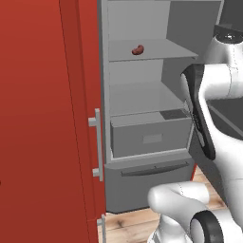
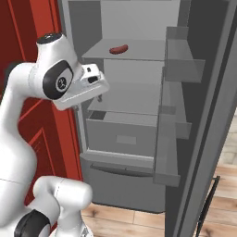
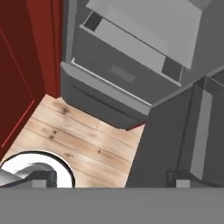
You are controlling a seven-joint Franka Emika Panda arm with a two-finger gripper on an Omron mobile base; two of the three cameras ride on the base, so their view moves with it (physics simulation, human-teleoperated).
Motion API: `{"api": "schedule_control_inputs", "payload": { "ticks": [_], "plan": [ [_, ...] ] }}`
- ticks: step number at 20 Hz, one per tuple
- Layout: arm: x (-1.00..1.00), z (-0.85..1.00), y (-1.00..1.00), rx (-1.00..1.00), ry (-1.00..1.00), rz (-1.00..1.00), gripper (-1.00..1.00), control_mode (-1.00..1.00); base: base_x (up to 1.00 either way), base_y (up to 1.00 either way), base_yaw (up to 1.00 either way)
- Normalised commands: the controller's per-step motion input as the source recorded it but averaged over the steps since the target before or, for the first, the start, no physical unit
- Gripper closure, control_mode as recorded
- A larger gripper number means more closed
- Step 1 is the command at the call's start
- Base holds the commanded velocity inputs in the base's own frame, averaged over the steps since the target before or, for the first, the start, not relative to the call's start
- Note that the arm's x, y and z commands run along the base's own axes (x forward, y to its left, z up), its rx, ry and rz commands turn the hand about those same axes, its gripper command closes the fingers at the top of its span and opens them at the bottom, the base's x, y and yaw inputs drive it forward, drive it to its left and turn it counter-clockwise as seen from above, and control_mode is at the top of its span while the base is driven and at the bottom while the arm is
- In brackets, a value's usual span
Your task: Move the hot dog bun to the plate on the dining table and place the condiment next to that plate. Then navigate to the fridge and take the sausage and place it on the plate as well.
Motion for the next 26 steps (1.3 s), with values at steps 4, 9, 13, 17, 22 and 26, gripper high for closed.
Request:
{"api": "schedule_control_inputs", "payload": {
  "ticks": [4,9,13,17,22,26],
  "plan": [
    [0.24,0.0,0.58,0.23,-0.27,-0.27,-1.0,-1.0,0.0,0.0,0.0],
    [0.45,0.0,0.57,0.17,-0.31,-0.37,-1.0,-1.0,0.0,0.0,0.0],
    [0.5,0.14,0.08,0.12,-0.23,-0.27,-1.0,-1.0,0.0,0.0,0.0],
    [0.42,0.09,0.0,0.06,-0.21,-0.01,-1.0,-1.0,0.0,0.0,0.0],
    [0.38,0.04,0.0,0.0,-0.21,0.0,-1.0,-1.0,0.0,0.0,0.0],
    [0.21,0.0,-0.12,0.0,-0.12,0.1,-1.0,-1.0,0.0,0.0,0.0]
  ]
}}
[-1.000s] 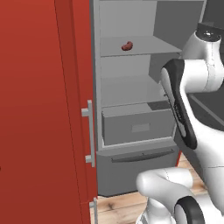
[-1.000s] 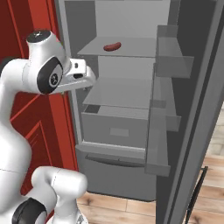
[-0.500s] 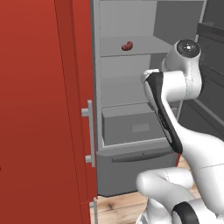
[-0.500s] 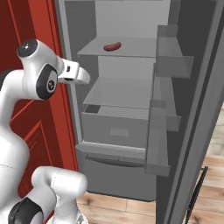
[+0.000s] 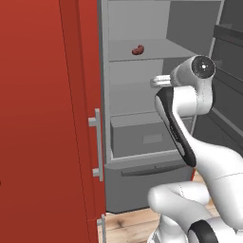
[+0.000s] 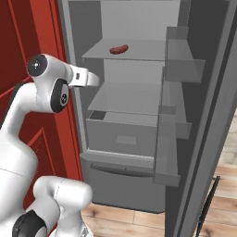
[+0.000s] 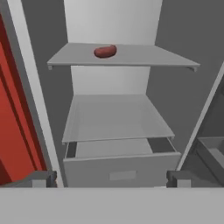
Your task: Move the hot dog bun to the plate on the dining table and place the condiment next to that plate. Then navigate to the fridge and take the sausage and place it on the plate as well.
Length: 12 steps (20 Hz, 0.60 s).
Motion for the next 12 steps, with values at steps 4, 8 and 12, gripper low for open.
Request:
{"api": "schedule_control_inputs", "payload": {
  "ticks": [4,8,12],
  "plan": [
    [0.0,0.0,0.0,0.0,0.0,0.0,-1.0,1.0,0.37,-0.2,0.13],
    [0.0,0.0,0.0,0.0,0.0,0.0,-1.0,1.0,0.59,0.0,0.03],
    [0.0,0.0,0.0,0.0,0.0,0.0,-1.0,1.0,0.39,0.0,0.0]
  ]
}}
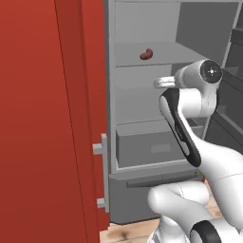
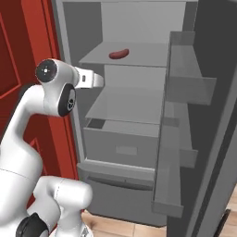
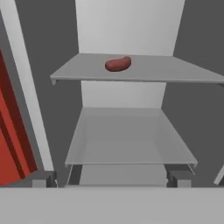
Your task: Move the hot dog bun to the plate on the dining table and place the condiment next to that plate. Then navigate to the fridge and take the sausage and place it on the plate as well.
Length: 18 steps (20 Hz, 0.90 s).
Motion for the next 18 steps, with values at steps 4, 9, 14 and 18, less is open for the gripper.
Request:
{"api": "schedule_control_inputs", "payload": {
  "ticks": [4,9,14,18],
  "plan": [
    [0.0,0.0,0.0,0.0,0.0,0.0,-1.0,1.0,0.37,0.0,-0.01],
    [0.0,0.0,0.0,0.0,0.0,0.0,-1.0,1.0,0.51,-0.09,-0.02],
    [0.0,0.0,0.0,0.0,0.0,0.0,-1.0,1.0,0.49,-0.13,-0.02],
    [0.0,0.0,0.0,0.0,0.0,0.0,-1.0,1.0,0.43,-0.24,-0.03]
  ]
}}
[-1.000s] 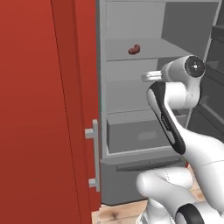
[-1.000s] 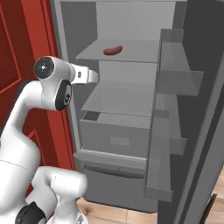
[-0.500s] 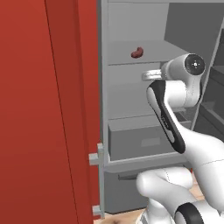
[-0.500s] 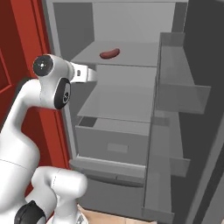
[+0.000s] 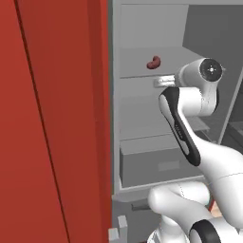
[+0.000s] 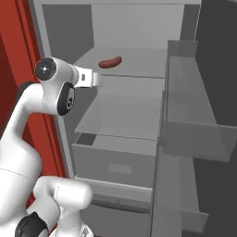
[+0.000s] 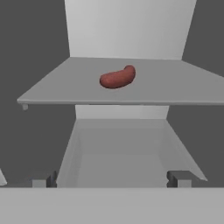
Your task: Move the hot dog bun to the plate on the dining table and place the condiment next to that plate. Then navigate to the fridge and take the sausage and place it on the plate as well.
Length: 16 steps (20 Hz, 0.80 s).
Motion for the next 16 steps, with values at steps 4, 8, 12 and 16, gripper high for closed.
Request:
{"api": "schedule_control_inputs", "payload": {
  "ticks": [4,8,12,16],
  "plan": [
    [0.0,0.0,0.0,0.0,0.0,0.0,-1.0,1.0,0.47,-0.23,-0.03],
    [0.0,0.0,0.0,0.0,0.0,0.0,-1.0,1.0,0.37,-0.24,-0.05],
    [0.0,0.0,0.0,0.0,0.0,0.0,-1.0,1.0,0.11,-0.24,-0.04],
    [0.0,0.31,-0.04,0.02,-0.02,-0.01,-1.0,-1.0,0.0,-0.09,-0.01]
  ]
}}
